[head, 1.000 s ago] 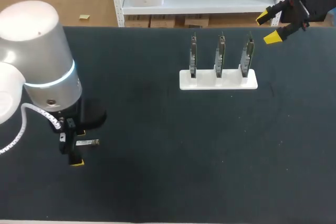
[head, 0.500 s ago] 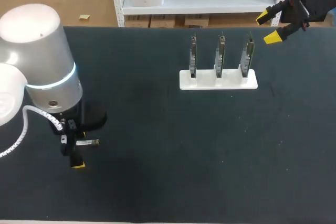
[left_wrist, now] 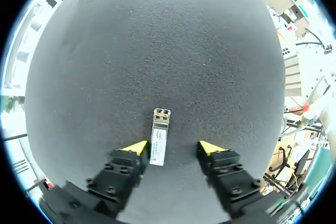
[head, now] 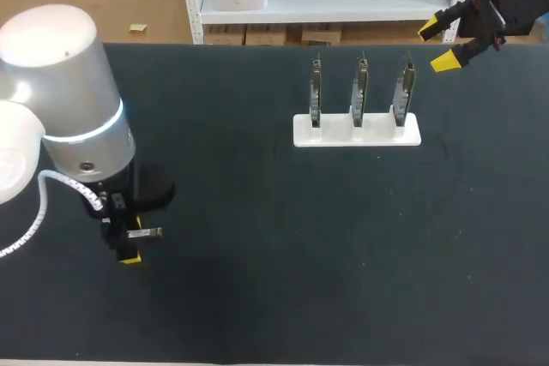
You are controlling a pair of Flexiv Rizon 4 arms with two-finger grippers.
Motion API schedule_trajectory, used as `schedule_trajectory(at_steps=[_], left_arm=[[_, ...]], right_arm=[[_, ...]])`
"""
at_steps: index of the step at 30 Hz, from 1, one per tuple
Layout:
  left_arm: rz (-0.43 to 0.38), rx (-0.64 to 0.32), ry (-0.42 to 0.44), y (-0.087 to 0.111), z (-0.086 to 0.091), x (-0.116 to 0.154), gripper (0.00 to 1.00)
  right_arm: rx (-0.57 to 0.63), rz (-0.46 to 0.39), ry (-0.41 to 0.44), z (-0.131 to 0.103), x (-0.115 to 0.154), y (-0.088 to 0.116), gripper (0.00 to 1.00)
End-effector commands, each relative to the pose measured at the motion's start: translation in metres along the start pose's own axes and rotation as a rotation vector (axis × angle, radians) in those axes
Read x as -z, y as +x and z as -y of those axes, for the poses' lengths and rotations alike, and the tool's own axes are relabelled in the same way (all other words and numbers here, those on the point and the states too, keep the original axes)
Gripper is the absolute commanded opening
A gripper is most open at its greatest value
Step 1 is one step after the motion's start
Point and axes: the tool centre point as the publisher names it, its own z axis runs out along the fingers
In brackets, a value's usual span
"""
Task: Pick up the optical module with the left hand, and insert it into the network port with the right hand.
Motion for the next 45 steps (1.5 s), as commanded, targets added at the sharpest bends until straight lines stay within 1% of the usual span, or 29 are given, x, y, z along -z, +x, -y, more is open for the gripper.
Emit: schedule_trajectory(at_steps=[1,12,17,21,25,29,32,33,35,37,38,40,42,43,44,45], left_arm=[[-0.002,-0.004,0.007,0.000,-0.002,-0.007,0.00],[-0.005,-0.005,0.005,0.000,-0.007,-0.007,0.00],[-0.010,-0.001,-0.012,-0.004,-0.013,-0.002,0.00],[-0.008,0.002,-0.045,-0.007,-0.022,0.006,0.00],[0.012,0.022,-0.090,-0.009,-0.035,0.017,0.00],[0.038,0.029,-0.130,-0.016,-0.048,0.032,0.00],[0.102,0.063,-0.153,-0.021,-0.060,0.043,0.00],[0.135,0.083,-0.162,-0.022,-0.064,0.048,0.00],[0.228,0.137,-0.186,-0.025,-0.075,0.061,0.00],[0.359,0.211,-0.214,-0.028,-0.088,0.076,0.00],[0.390,0.235,-0.235,-0.028,-0.095,0.082,0.00],[0.496,0.297,-0.276,-0.029,-0.111,0.100,0.00],[0.556,0.327,-0.326,-0.031,-0.126,0.119,0.00],[0.646,0.353,-0.339,-0.033,-0.134,0.129,0.00],[0.675,0.372,-0.364,-0.034,-0.142,0.138,0.00],[0.655,0.369,-0.390,-0.038,-0.151,0.145,0.00]], right_arm=[[0.000,-0.001,0.004,-0.002,0.000,0.000,1.00],[0.000,-0.001,0.004,-0.002,0.000,0.000,1.00],[0.000,-0.001,0.004,-0.002,0.000,0.000,1.00],[0.000,-0.001,0.004,-0.002,0.000,0.000,1.00],[0.000,-0.001,0.004,-0.002,0.000,0.000,1.00],[0.000,-0.001,0.004,-0.002,0.000,0.000,1.00],[0.000,-0.001,0.004,-0.002,0.000,0.000,1.00],[0.000,-0.001,0.004,-0.002,0.000,0.000,1.00],[0.000,-0.001,0.004,-0.002,0.000,0.000,1.00],[0.000,-0.001,0.004,-0.002,0.000,0.000,1.00],[0.000,-0.001,0.004,-0.002,0.000,0.000,1.00],[0.000,-0.001,0.004,-0.002,0.000,0.000,1.00],[0.000,-0.001,0.004,-0.002,0.000,0.000,1.00],[0.000,-0.001,0.004,-0.002,0.000,0.000,1.00],[0.000,-0.001,0.004,-0.002,0.000,0.000,1.00],[0.000,-0.001,0.004,-0.002,0.000,0.000,1.00]])
